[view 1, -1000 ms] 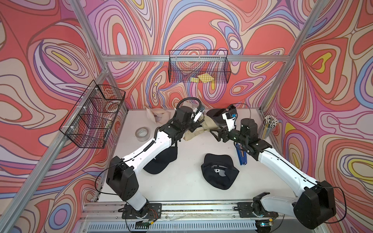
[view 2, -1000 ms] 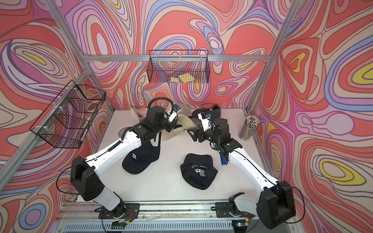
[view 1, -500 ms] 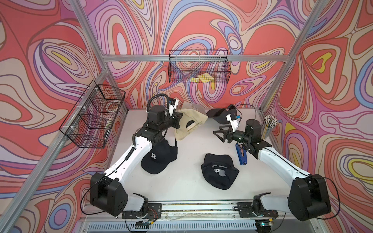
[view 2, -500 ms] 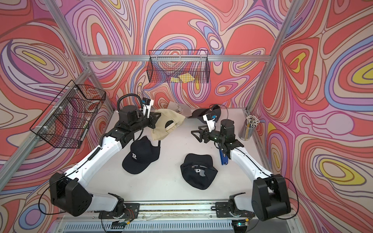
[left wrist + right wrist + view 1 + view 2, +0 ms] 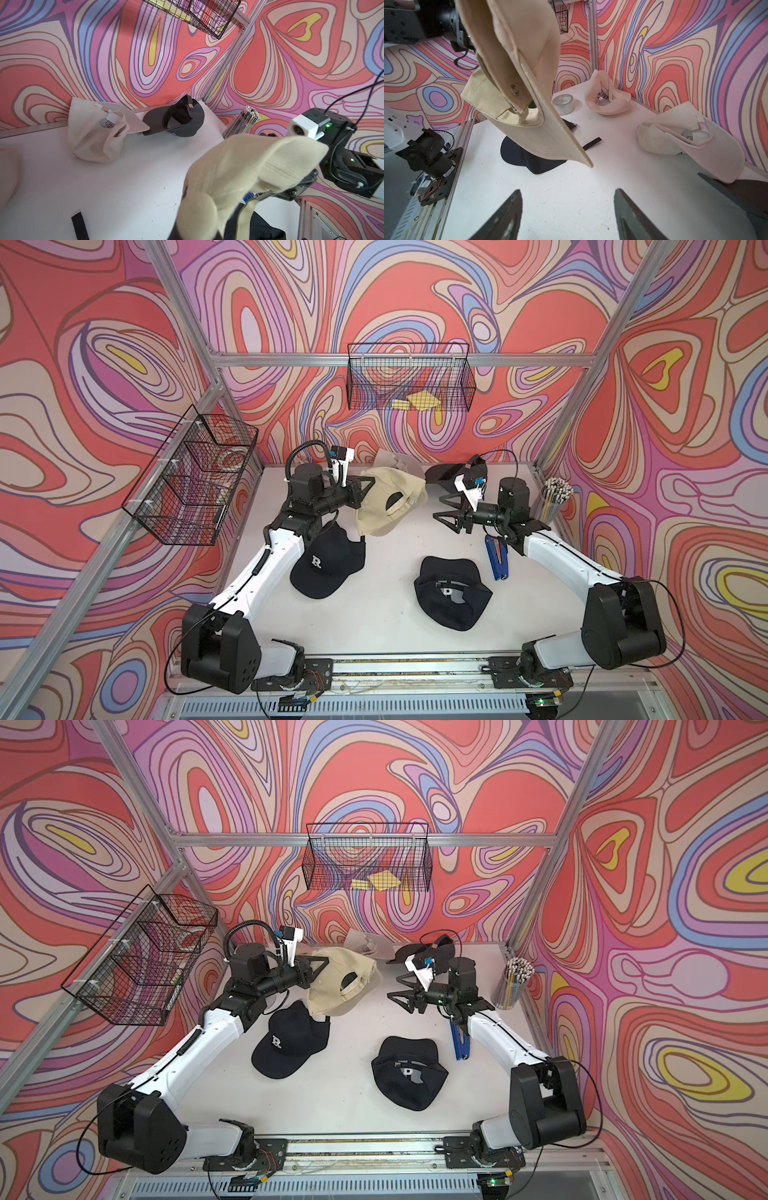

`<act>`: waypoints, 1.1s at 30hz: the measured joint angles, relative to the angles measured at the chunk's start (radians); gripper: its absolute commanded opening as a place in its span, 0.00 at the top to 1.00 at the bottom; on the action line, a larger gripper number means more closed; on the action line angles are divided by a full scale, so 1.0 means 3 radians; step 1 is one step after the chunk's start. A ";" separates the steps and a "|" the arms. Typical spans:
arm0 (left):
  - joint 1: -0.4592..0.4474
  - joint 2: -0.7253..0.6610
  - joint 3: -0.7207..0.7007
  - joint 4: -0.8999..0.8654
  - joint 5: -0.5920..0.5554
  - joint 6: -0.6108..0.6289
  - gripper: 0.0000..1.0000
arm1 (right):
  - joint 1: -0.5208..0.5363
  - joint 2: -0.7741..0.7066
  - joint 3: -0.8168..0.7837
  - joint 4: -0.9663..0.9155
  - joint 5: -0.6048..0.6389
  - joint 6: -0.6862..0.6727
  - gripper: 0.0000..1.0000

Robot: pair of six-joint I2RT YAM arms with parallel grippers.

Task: Open the adjustable buckle of the baseball cap
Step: Pick up the baseball cap from the center of the board.

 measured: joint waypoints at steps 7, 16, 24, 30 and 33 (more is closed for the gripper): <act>0.0000 0.0000 0.0000 0.0065 0.0203 -0.0097 1.00 | 0.0083 0.0067 0.0206 -0.0104 -0.0175 -0.0376 0.44; 0.0000 0.0009 -0.0001 0.0173 0.0371 -0.0239 0.96 | 0.0182 0.0141 0.0282 -0.0150 -0.0242 -0.0495 0.78; 0.0029 0.0100 0.0019 0.0264 0.0401 -0.0217 0.52 | 0.0197 0.0189 0.0345 -0.0196 -0.0342 -0.0479 1.00; 0.0033 0.0189 0.0210 0.0156 0.0637 0.0242 0.16 | 0.0203 0.0304 0.0748 -0.0856 -0.0394 -0.0875 1.00; 0.0033 0.0148 0.0361 -0.0019 0.0715 0.0664 0.12 | 0.0202 0.0367 0.1043 -0.1278 -0.0388 -0.1185 1.00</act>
